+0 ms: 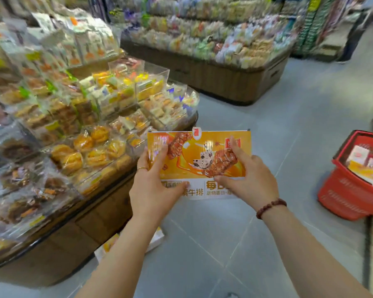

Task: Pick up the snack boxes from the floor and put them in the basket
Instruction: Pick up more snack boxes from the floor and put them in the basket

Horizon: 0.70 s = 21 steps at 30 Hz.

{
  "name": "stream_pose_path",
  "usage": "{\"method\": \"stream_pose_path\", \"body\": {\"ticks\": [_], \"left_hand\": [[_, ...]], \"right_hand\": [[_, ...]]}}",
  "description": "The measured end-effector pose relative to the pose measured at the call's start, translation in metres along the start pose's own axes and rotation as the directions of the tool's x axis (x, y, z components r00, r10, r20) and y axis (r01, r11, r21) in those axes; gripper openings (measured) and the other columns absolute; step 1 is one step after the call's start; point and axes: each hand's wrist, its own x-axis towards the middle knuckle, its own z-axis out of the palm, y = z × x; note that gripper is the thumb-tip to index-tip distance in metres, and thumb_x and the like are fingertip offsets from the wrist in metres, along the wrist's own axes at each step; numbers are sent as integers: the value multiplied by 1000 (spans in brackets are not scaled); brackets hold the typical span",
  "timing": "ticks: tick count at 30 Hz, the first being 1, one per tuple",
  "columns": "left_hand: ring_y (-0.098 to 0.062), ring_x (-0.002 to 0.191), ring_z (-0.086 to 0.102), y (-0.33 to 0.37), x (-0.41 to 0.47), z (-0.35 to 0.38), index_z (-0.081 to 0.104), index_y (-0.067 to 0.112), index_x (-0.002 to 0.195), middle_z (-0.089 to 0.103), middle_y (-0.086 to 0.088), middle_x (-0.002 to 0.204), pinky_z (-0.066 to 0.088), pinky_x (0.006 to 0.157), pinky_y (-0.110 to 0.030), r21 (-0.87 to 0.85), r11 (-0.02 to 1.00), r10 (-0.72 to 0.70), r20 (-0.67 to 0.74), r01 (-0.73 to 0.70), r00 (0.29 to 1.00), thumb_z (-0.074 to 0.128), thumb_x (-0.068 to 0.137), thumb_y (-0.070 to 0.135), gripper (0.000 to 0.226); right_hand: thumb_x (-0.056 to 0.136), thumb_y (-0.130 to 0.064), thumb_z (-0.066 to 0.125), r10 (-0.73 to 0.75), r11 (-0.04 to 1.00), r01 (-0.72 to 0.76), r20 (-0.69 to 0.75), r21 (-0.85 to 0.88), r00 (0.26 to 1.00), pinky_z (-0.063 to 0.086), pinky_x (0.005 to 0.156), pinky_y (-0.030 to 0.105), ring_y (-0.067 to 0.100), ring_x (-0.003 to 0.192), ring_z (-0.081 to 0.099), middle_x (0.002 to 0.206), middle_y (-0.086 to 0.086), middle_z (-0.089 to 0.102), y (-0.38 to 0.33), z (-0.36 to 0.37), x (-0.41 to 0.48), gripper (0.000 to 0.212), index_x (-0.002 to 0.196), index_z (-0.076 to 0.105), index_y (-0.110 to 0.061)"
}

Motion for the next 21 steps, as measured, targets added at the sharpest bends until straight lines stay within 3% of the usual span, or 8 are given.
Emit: {"method": "stream_pose_path", "body": {"ticks": [10, 13, 17, 21], "left_hand": [[-14, 135, 31, 146, 120, 133, 21, 54, 139, 15, 6, 154, 36, 102, -32, -144, 959, 260, 103, -244, 960, 80, 62, 44, 97], [-11, 130, 35, 170, 153, 165, 21, 53, 139, 16, 9, 152, 36, 97, -27, -179, 940, 316, 144, -289, 938, 80, 63, 42, 97], [-14, 129, 37, 191, 205, 211, 20, 52, 140, 17, 7, 152, 40, 97, -34, -203, 926, 359, 206, -319, 910, 79, 65, 43, 96], [-14, 125, 41, 211, 274, 262, 19, 51, 140, 16, 8, 151, 45, 94, -32, -289, 896, 415, 272, -338, 868, 79, 68, 38, 94]], "right_hand": [[70, -60, 68, 136, 989, -146, -198, -38, 971, 45, 84, 34, 24, 107, 52, 115, 4, 48, 126, -122, 102, 91, 139, 9, -57], [70, -59, 68, 170, 981, -187, -255, -45, 952, 44, 81, 32, 21, 104, 51, 106, -1, 45, 152, -138, 125, 90, 139, 11, -57], [73, -61, 65, 210, 962, -249, -282, -109, 936, 44, 77, 29, 18, 101, 52, 108, -1, 46, 182, -149, 167, 88, 141, 10, -54], [74, -61, 64, 281, 938, -330, -324, -104, 903, 41, 89, 31, 18, 110, 49, 117, 0, 47, 208, -150, 229, 86, 141, 11, -53]]}}
